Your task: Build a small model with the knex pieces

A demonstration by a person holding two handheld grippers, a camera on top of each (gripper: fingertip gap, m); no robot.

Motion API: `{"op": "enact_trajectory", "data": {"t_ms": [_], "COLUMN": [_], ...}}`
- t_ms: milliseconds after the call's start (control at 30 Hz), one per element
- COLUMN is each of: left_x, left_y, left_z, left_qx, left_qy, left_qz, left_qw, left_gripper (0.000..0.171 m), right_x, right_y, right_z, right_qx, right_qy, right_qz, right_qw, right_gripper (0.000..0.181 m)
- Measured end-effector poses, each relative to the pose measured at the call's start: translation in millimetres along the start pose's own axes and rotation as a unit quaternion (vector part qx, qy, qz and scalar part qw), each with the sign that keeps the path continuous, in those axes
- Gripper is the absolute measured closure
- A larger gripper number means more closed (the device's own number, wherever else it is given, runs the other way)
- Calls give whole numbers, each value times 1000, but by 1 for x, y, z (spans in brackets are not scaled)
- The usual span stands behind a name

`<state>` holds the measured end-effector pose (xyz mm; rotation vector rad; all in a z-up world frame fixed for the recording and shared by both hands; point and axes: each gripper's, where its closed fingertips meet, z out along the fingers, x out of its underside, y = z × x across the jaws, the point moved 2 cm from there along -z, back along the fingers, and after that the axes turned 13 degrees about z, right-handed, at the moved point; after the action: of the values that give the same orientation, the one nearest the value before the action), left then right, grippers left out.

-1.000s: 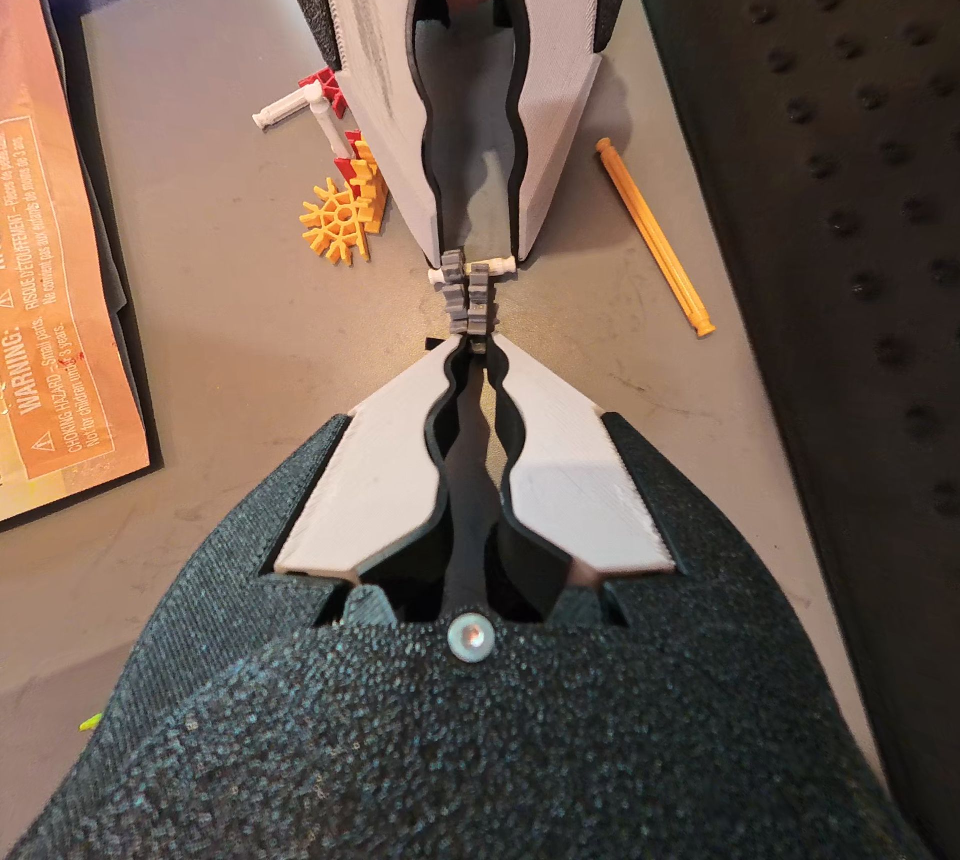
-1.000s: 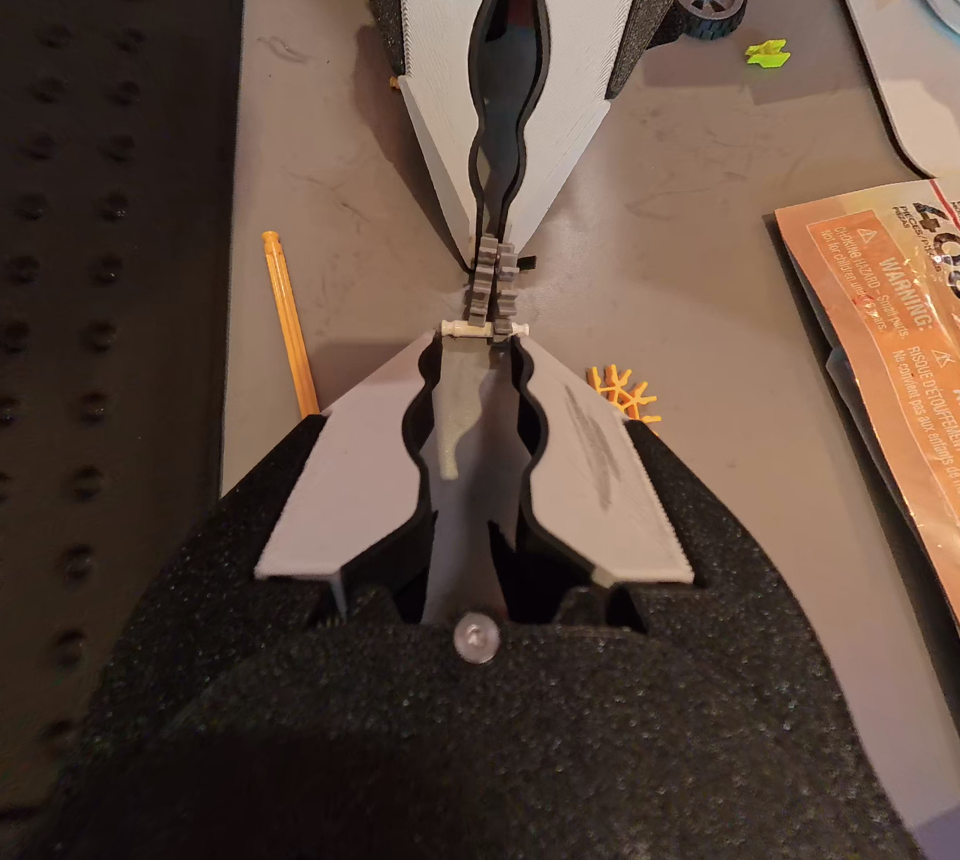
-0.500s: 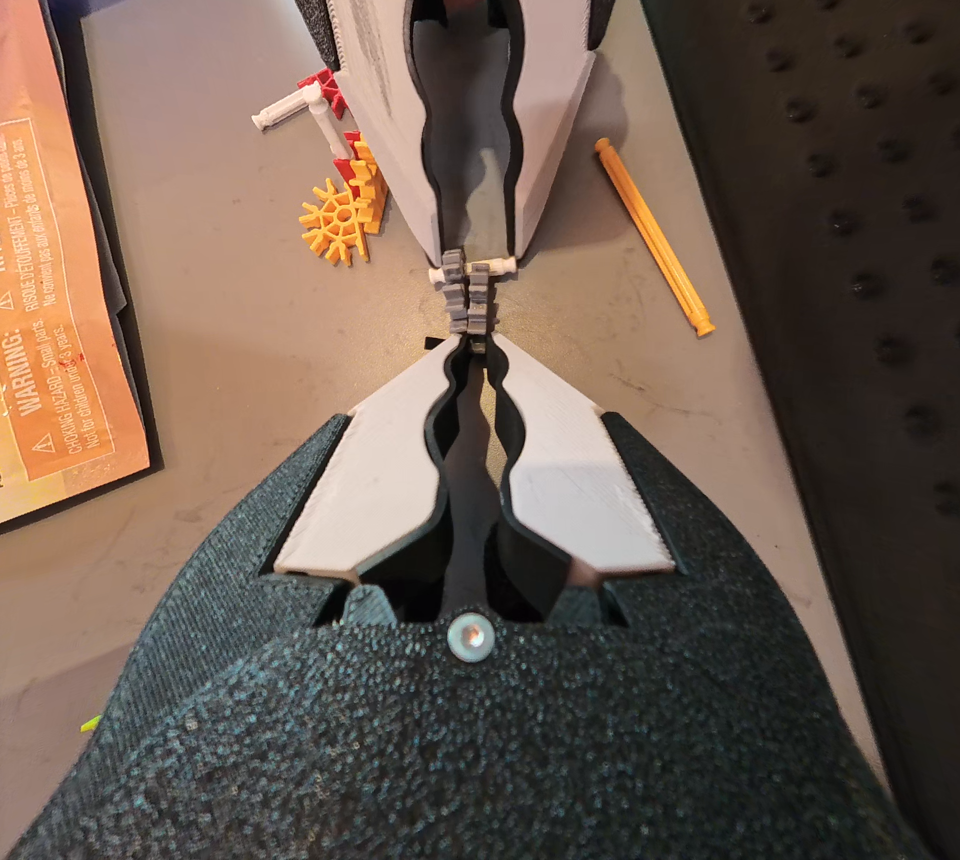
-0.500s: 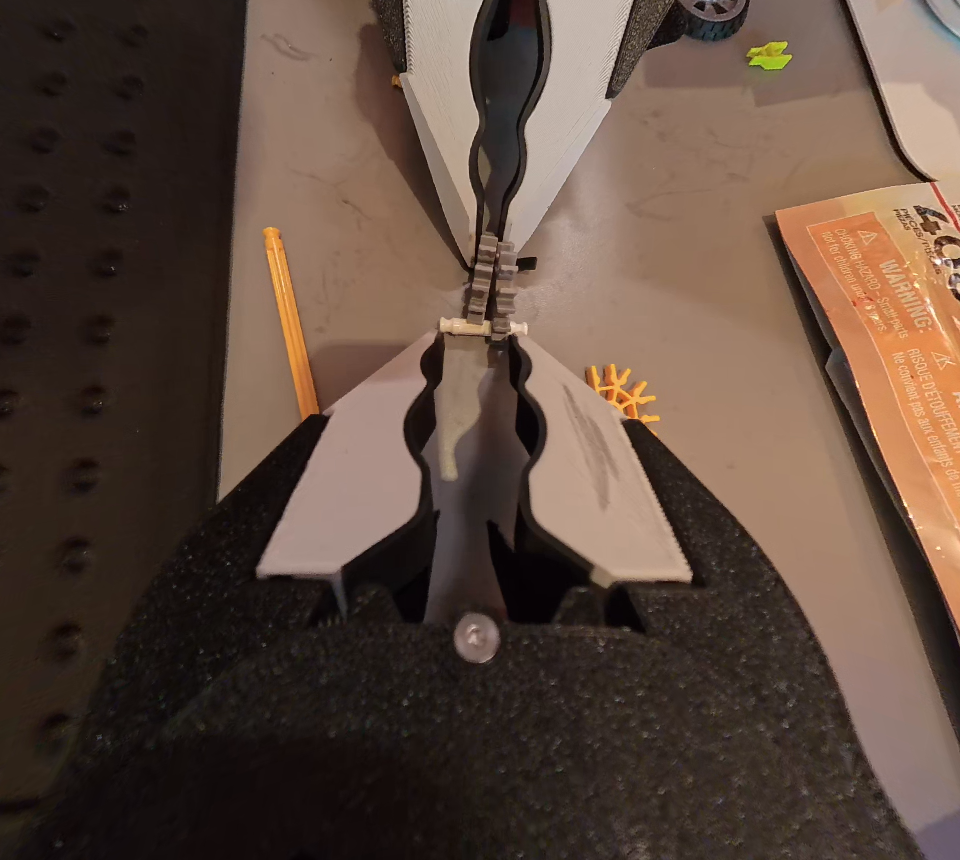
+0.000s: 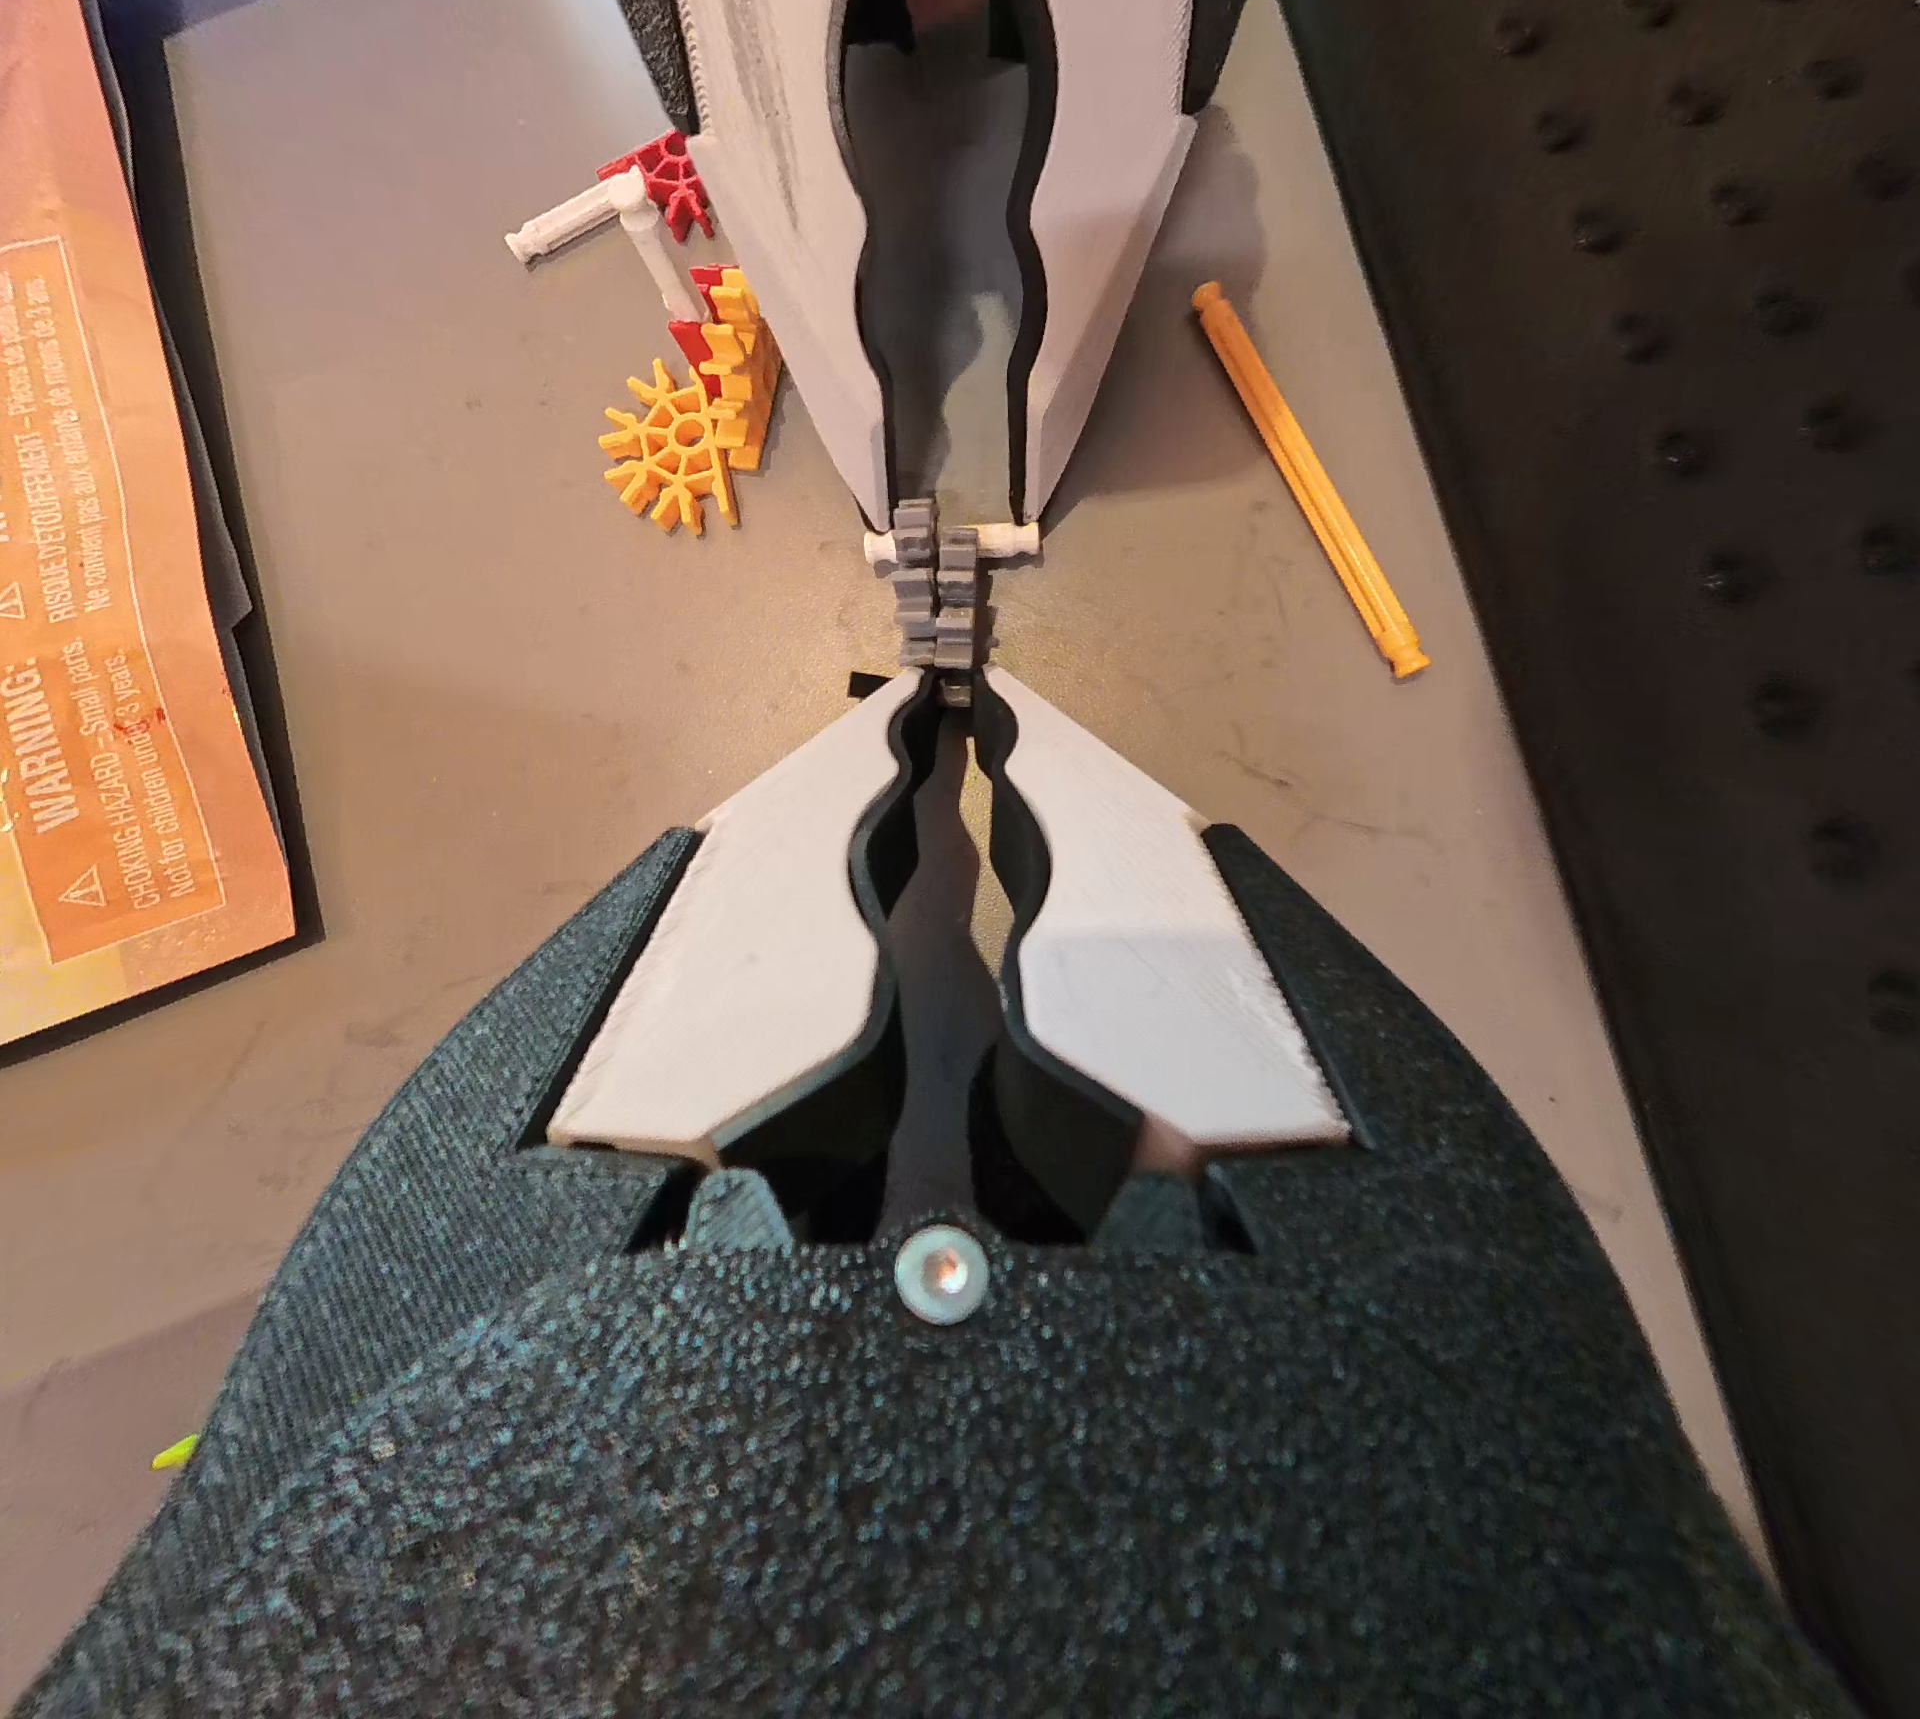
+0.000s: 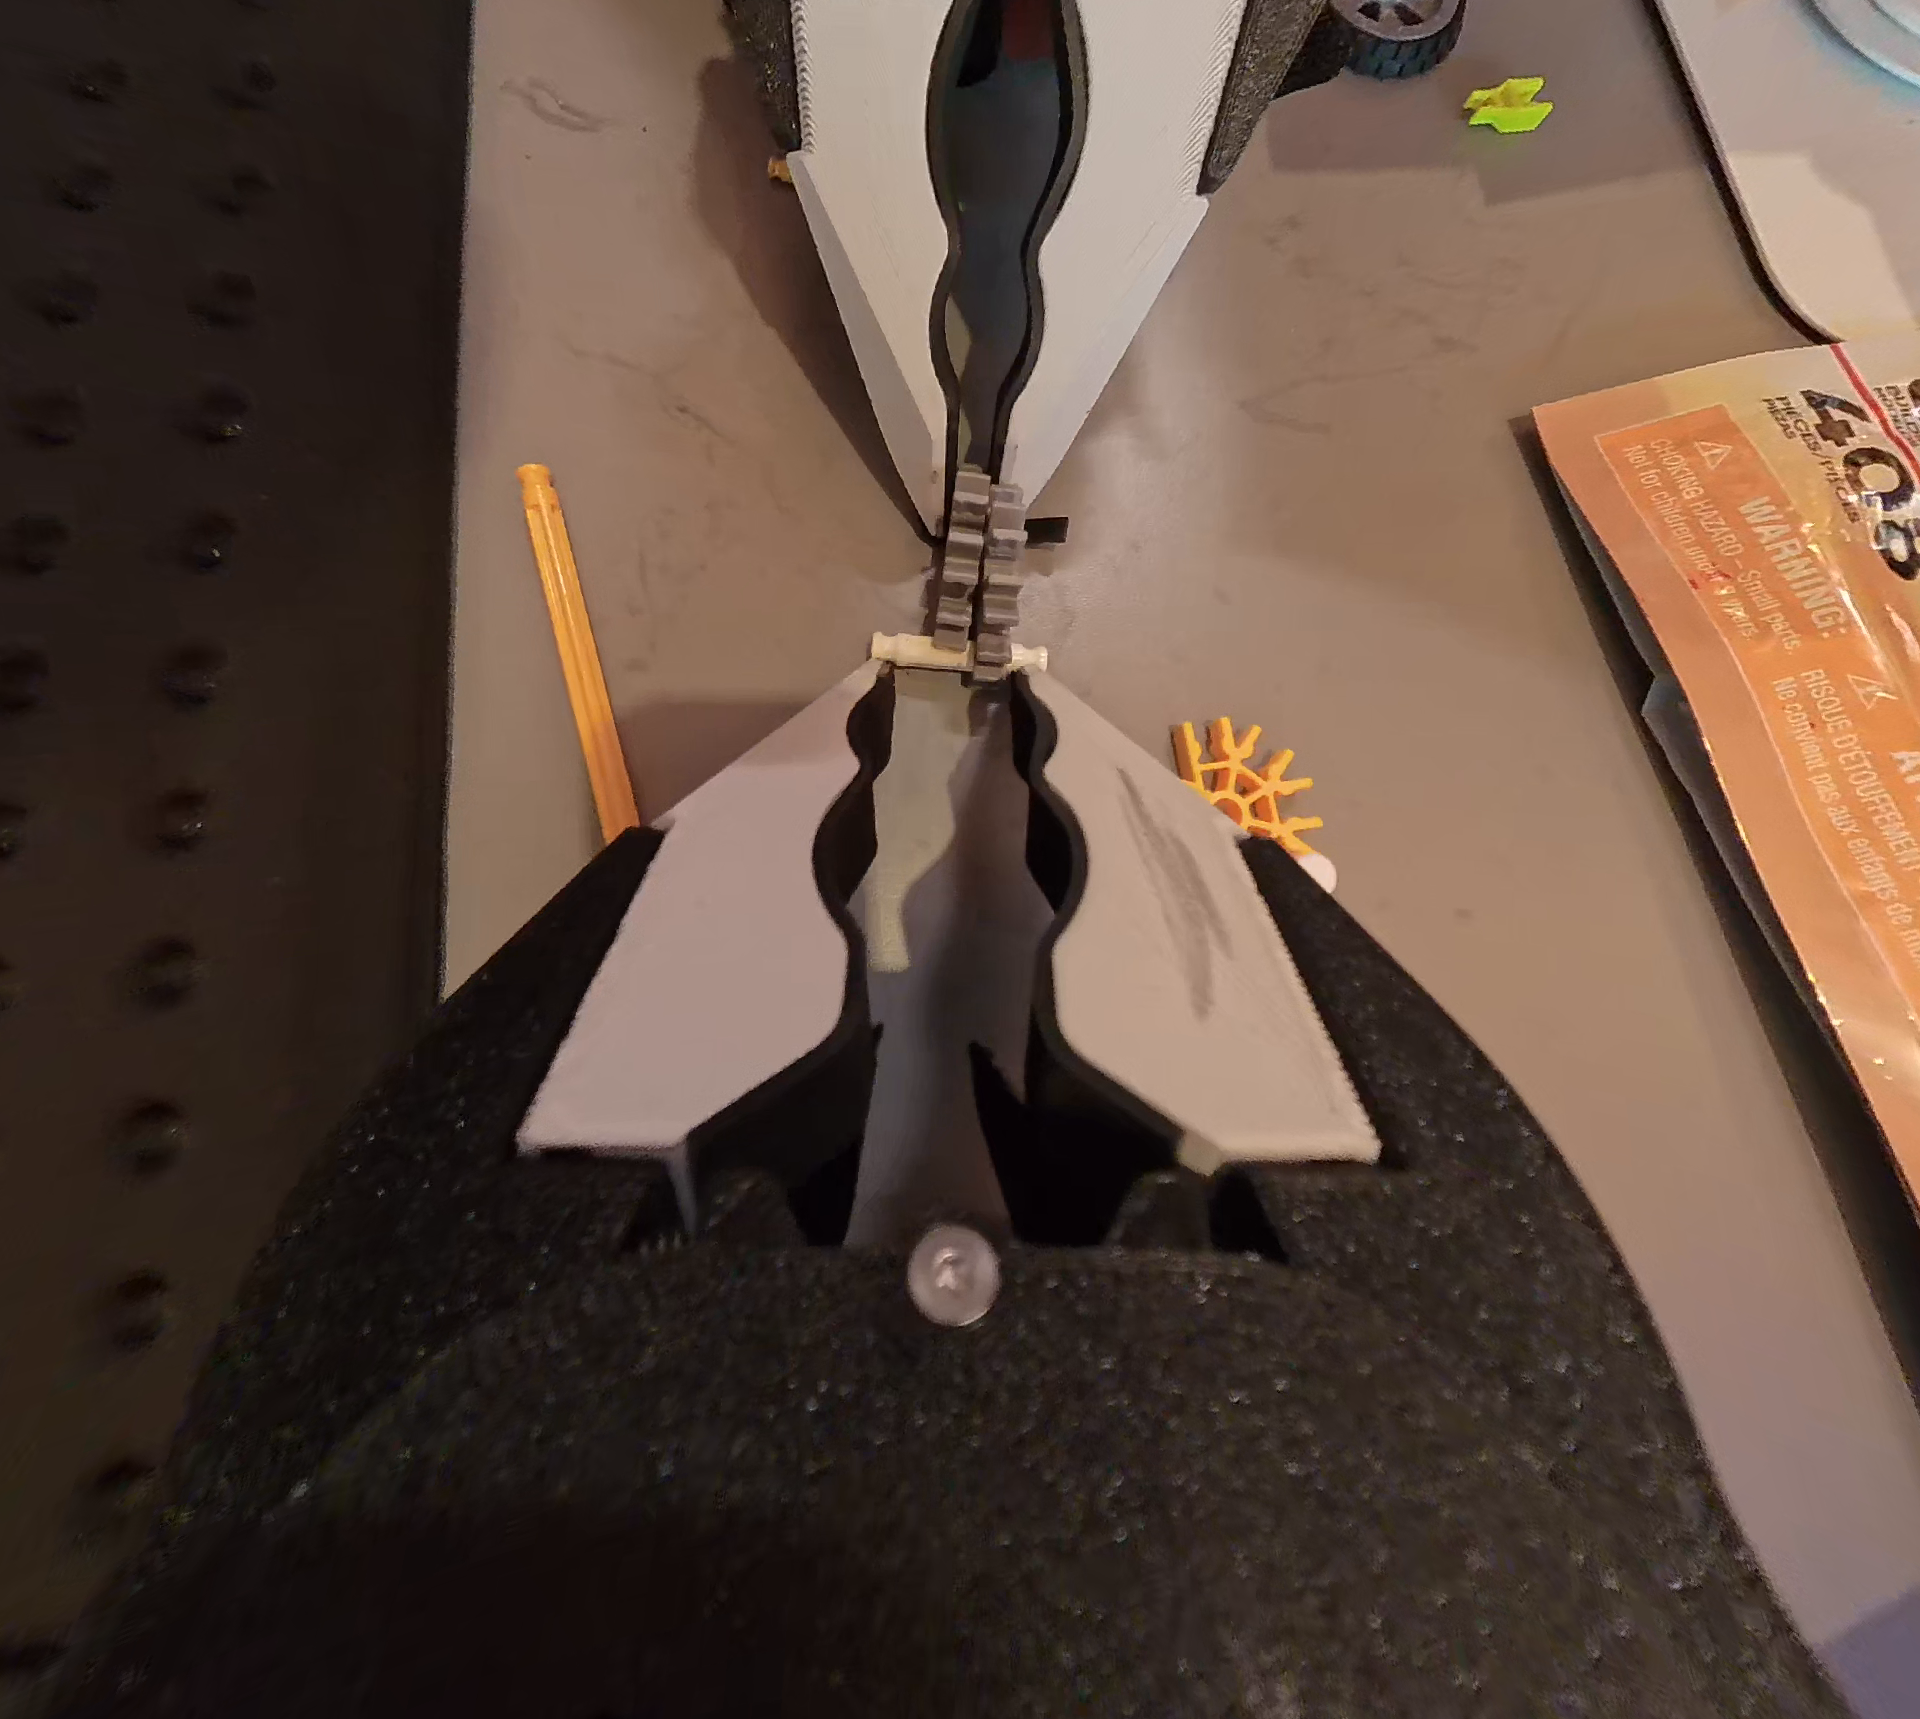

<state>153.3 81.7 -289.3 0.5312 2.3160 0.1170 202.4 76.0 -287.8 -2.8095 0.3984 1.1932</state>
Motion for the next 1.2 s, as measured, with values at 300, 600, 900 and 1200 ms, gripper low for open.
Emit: {"op": "enact_trajectory", "data": {"t_ms": [300,600,900,1200], "left_x": [-1,-1,0,-1], "left_y": [-1,-1,0,1], "left_z": [1,1,1,1], "left_qx": [-10,-27,-32,-40], "left_qy": [2,-1,-2,-4], "left_qz": [-2,0,9,11], "left_qw": [1000,1000,999,999], "left_gripper": [167,168,166,164], "right_x": [-1,-1,0,2], "right_y": [0,1,1,-2], "right_z": [1,1,1,1], "right_qx": [16,35,31,36], "right_qy": [-8,-8,-11,-10], "right_qz": [8,12,14,10], "right_qw": [1000,999,999,999], "right_gripper": [162,162,162,177]}}
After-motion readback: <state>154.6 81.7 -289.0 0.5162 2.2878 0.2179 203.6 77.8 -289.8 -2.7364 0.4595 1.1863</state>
